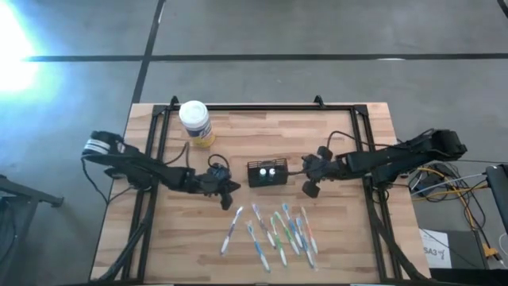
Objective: Pick & Place toothbrushing station
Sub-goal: Adjust the wire organizer on the table
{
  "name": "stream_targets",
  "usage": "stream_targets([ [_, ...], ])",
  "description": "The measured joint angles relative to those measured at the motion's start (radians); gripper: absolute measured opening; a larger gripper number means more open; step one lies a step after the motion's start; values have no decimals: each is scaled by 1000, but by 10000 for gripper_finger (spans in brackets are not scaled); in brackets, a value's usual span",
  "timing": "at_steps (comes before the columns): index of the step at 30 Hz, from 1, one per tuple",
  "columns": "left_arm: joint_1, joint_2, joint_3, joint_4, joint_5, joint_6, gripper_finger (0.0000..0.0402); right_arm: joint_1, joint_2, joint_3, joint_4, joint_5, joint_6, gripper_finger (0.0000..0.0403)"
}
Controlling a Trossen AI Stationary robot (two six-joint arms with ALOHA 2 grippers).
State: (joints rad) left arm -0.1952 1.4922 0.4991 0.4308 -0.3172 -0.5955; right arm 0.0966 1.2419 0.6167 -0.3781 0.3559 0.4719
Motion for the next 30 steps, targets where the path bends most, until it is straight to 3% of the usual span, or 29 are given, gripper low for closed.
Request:
stream_targets([
  [7,32,93,74,-38,-31,-16,4,-1,108,-2,150,40,-32,13],
  [16,57,115,121,-72,-41,-6,3,-1,184,0,200,38,-34,13],
  [30,97,114,139,-73,-24,38,4,1,200,0,309,-53,-62,13],
])
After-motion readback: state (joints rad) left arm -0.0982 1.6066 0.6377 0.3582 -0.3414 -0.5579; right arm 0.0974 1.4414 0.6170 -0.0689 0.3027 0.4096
